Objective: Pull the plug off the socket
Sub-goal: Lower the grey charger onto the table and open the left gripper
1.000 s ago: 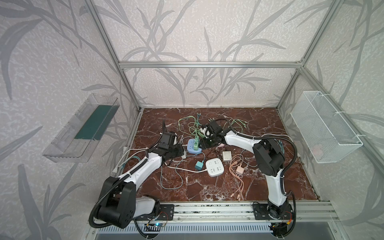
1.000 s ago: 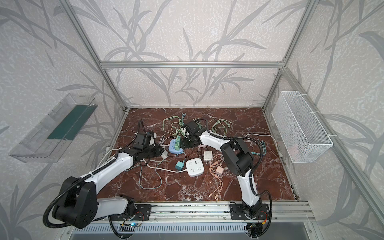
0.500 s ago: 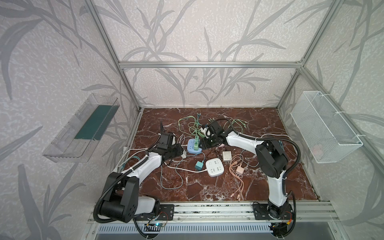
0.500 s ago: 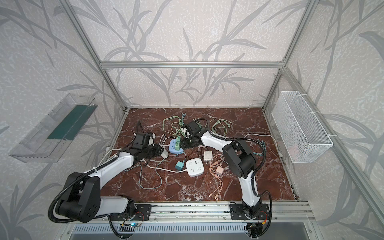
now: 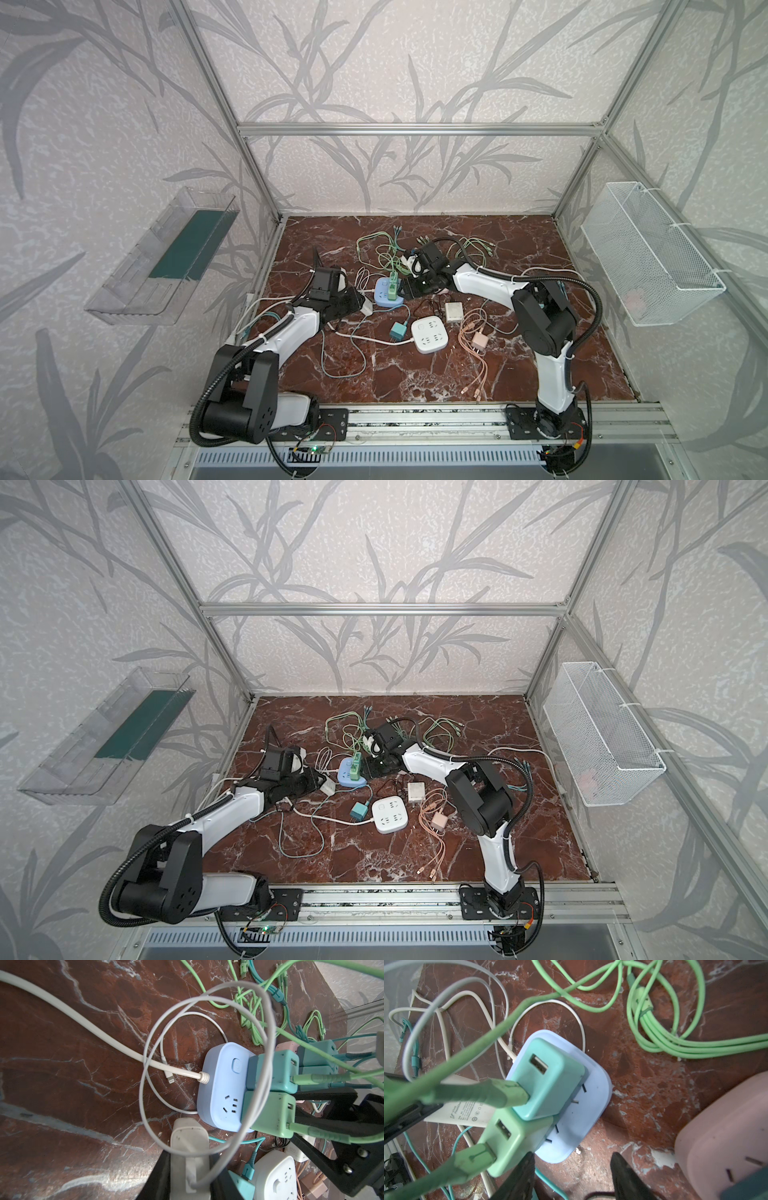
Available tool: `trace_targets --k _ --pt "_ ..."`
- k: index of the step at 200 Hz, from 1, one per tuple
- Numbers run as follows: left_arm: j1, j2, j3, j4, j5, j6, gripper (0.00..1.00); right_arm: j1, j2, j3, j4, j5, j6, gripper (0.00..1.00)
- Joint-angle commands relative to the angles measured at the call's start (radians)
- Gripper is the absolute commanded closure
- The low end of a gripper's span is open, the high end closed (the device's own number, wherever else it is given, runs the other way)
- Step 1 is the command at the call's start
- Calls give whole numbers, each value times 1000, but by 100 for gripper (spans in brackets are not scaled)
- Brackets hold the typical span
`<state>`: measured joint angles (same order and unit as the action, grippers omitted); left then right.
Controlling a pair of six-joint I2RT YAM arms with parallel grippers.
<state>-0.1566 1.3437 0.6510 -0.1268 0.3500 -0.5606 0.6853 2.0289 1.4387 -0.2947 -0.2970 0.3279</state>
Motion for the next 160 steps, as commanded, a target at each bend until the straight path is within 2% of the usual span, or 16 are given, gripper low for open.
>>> trace_targets --k 1,22,78,160 --pt "12 27 -25 -85 -29 0 66 -3 -39 -15 6 -9 -6 40" --pt "15 35 -17 -108 -49 -1 59 -3 -42 -20 4 -8 -6 40" --pt "15 32 8 -146 -69 17 52 -2 -51 -22 2 -1 -10 40" --pt "15 -4 54 -261 -165 31 30 -1 -96 -65 37 19 -14 38"
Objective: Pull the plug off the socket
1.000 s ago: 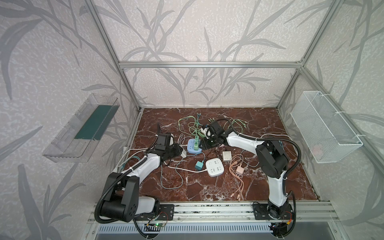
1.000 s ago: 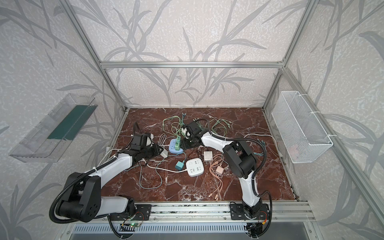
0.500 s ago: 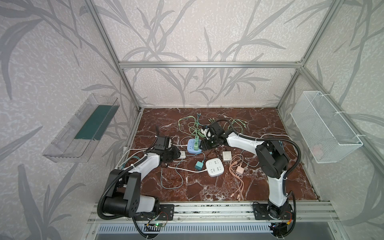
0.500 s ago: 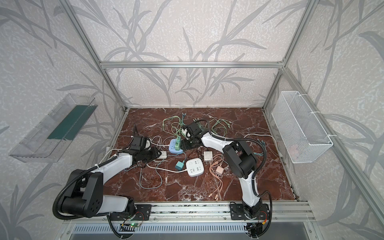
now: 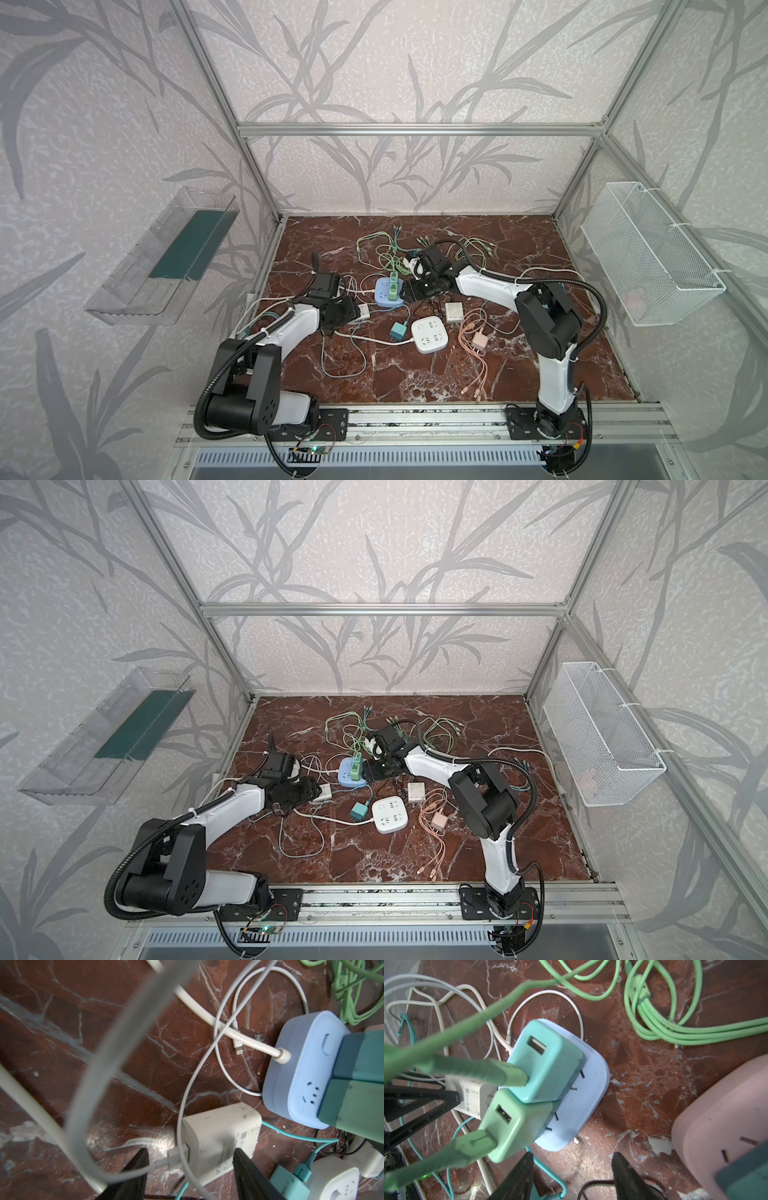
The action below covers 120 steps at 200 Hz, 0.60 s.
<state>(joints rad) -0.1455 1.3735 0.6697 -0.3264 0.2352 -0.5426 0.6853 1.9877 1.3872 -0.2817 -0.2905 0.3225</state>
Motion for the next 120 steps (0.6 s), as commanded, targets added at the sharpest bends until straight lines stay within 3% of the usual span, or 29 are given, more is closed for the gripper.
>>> trace_targets --k 1,72,120 --pt "4 -35 36 -62 -51 13 30 -1 -56 -13 24 14 -8 38" --pt "-18 -148 61 -104 -129 42 25 13 -84 -49 53 31 30 38" --pt "-145 -192 99 -90 -234 86 25 13 -65 -44 30 66 86 40"
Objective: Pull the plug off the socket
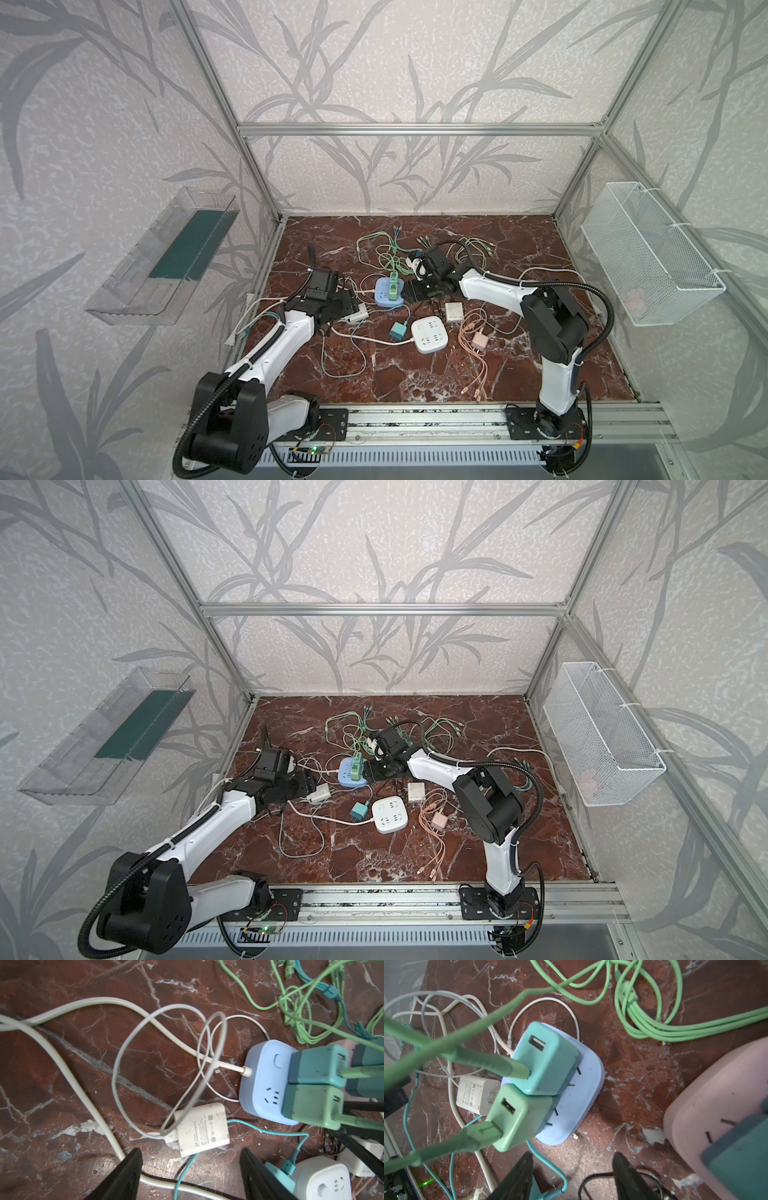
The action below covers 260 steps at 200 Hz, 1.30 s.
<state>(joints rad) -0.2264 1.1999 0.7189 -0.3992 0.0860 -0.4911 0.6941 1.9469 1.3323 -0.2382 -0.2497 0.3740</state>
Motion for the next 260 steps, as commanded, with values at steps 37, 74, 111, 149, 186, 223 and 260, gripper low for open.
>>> trace_targets --k 37,74,111,149,186,223,260 --pt "-175 43 105 34 -102 54 25 5 -6 17 -20 22 56 44" --pt "-257 141 168 63 -120 60 25 0 34 51 -59 26 75 49" --pt "-311 205 205 83 -139 63 28 -12 60 77 -67 20 89 50" --pt "-343 239 214 100 -153 64 29 -27 92 102 -78 -3 102 51" --pt "-357 300 261 88 -162 66 33 -29 124 135 -93 -13 101 52" --pt "-359 369 312 77 -152 60 37 -31 143 162 -101 -20 102 53" --pt "-360 416 349 57 -153 60 39 -33 159 179 -100 -37 107 53"
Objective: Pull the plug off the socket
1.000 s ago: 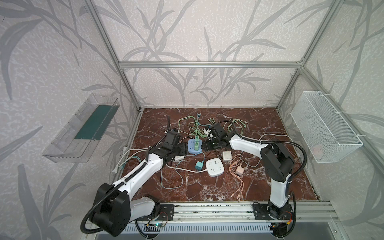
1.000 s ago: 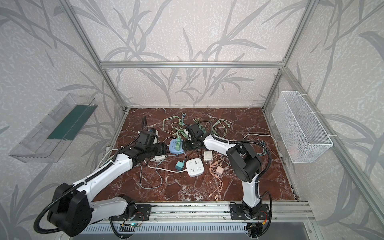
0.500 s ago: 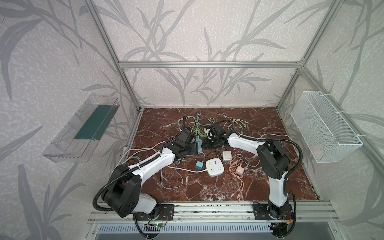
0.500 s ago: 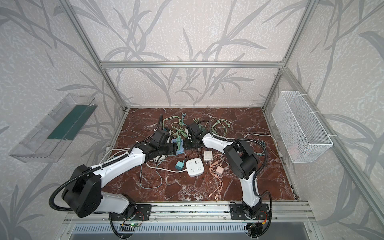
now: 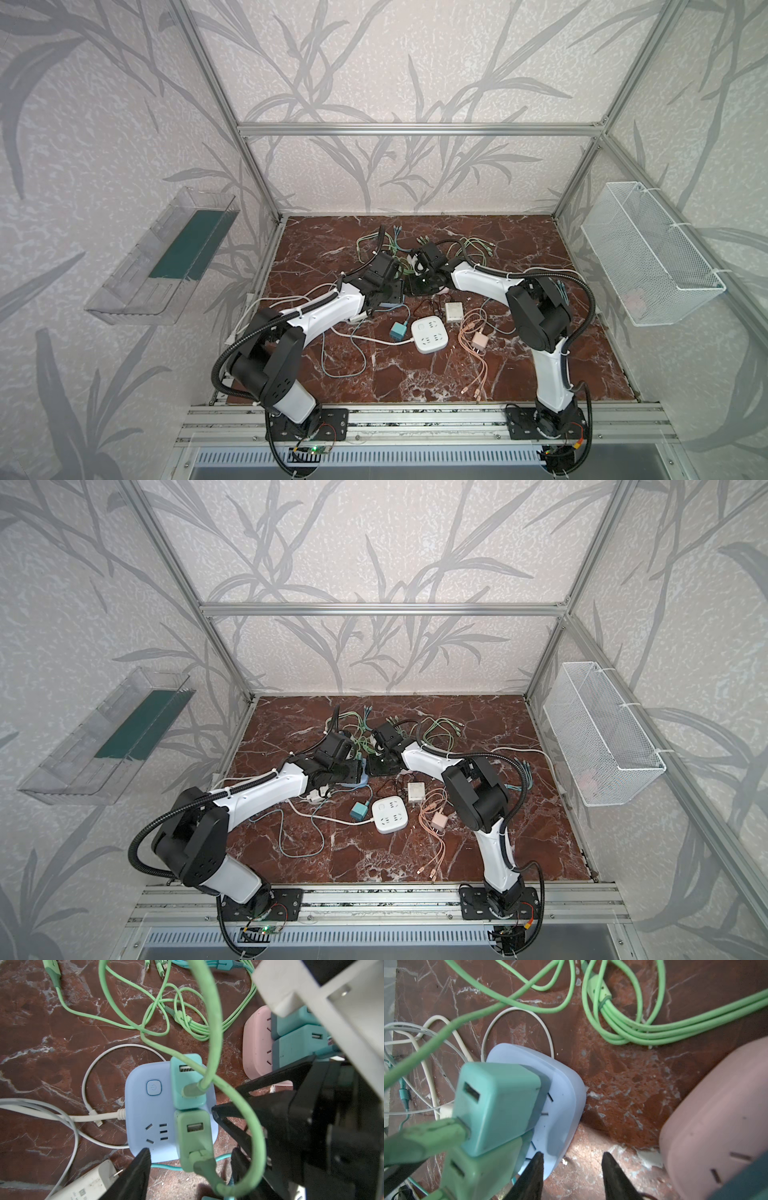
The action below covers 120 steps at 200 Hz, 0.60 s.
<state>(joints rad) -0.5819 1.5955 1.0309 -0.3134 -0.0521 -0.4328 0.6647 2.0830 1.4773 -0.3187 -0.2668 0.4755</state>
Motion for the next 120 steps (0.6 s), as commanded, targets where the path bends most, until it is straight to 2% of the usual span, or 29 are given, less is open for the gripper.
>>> trace_targets --k 1,36,120 --pt "-5 22 37 -30 -14 2 40 -3 24 35 -19 -21 6 53" --pt "-10 46 58 -47 -22 7 45 -3 32 36 -22 -16 12 53" --pt "-18 121 110 -76 -38 11 52 -8 42 42 -20 -14 18 54"
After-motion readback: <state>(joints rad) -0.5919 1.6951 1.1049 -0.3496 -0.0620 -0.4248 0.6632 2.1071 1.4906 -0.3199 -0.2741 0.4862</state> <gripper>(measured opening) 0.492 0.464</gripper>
